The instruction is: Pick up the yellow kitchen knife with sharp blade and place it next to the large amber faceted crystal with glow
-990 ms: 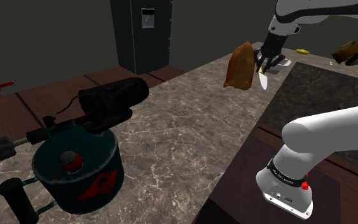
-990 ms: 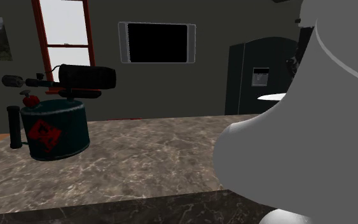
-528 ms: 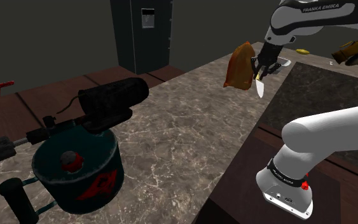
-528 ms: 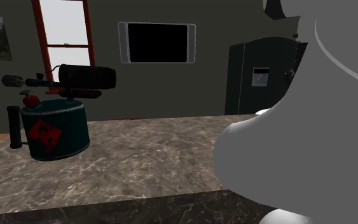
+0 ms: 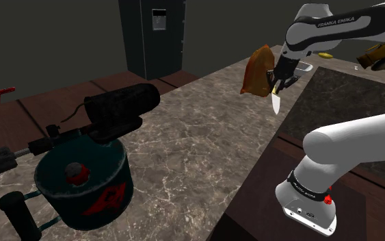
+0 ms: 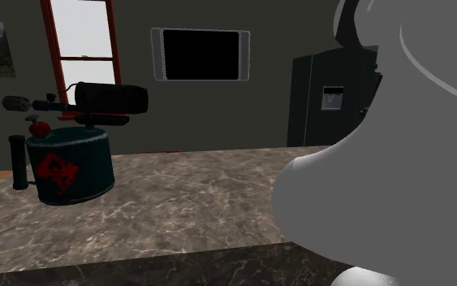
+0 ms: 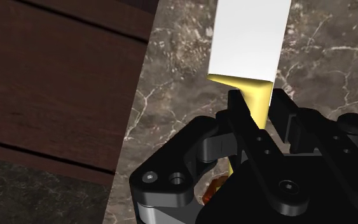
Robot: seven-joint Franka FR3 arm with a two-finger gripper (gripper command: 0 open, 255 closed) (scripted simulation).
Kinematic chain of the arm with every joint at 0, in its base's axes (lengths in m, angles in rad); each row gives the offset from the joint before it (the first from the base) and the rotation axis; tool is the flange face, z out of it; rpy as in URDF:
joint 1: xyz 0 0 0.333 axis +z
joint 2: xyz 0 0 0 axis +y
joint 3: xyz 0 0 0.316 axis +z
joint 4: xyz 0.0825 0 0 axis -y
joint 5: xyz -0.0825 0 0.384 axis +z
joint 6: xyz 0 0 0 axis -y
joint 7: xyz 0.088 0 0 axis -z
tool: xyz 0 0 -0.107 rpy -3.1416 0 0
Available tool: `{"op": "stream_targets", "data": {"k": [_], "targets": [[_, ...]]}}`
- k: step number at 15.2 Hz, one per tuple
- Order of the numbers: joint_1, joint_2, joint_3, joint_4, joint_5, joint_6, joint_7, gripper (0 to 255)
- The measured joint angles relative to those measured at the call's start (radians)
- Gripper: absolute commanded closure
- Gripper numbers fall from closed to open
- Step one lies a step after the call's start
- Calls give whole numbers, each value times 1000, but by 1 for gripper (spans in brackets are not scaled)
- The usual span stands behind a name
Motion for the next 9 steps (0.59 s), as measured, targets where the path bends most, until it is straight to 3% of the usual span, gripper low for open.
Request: {"op": "stream_targets", "data": {"k": [9], "targets": [[-3,35,-9,-102,-9,137,4,255]]}}
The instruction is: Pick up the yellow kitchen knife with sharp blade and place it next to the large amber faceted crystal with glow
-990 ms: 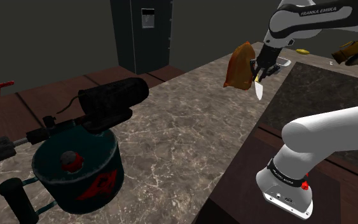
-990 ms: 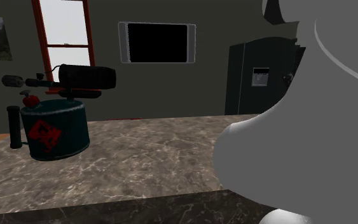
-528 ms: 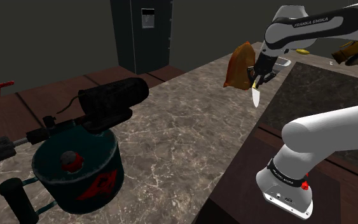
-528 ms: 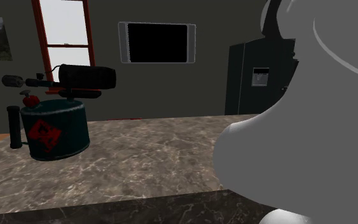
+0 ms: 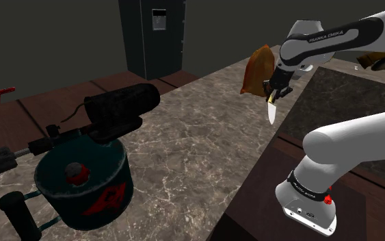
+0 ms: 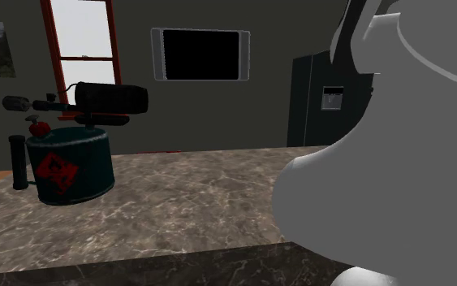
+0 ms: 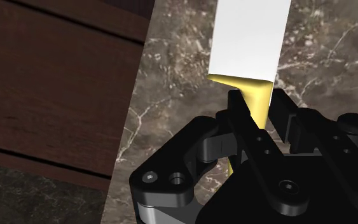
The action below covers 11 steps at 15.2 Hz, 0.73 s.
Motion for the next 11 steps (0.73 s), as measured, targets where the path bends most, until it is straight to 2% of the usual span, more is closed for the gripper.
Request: {"op": "stream_targets", "data": {"k": [11], "targets": [[-3,92,-15,-96,-12,187,2,255]]}}
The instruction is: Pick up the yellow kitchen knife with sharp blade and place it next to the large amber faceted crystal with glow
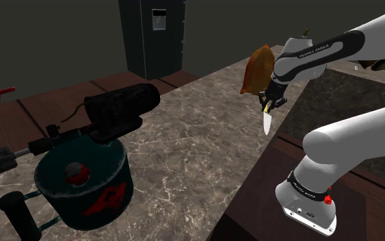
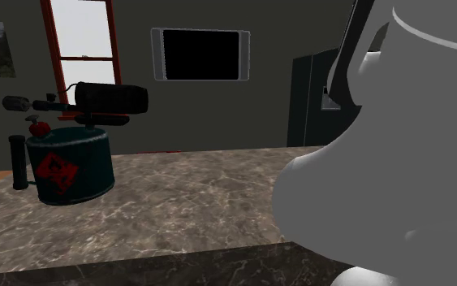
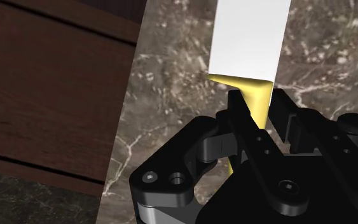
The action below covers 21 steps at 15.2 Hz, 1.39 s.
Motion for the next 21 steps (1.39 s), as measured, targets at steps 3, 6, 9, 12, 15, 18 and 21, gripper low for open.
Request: {"op": "stream_targets", "data": {"k": [3,6,9,12,15,18,21], "targets": [[0,21,-2,-22,-2,43,2,255],[0,25,-2,-24,-2,49,3,255],[0,26,-2,-24,-2,50,3,0],[0,26,-2,-24,-2,50,3,0],[0,26,-2,-24,-2,51,3,0],[1,-35,6,6,2,-38,4,0],[1,-73,11,40,6,-110,2,0]]}}
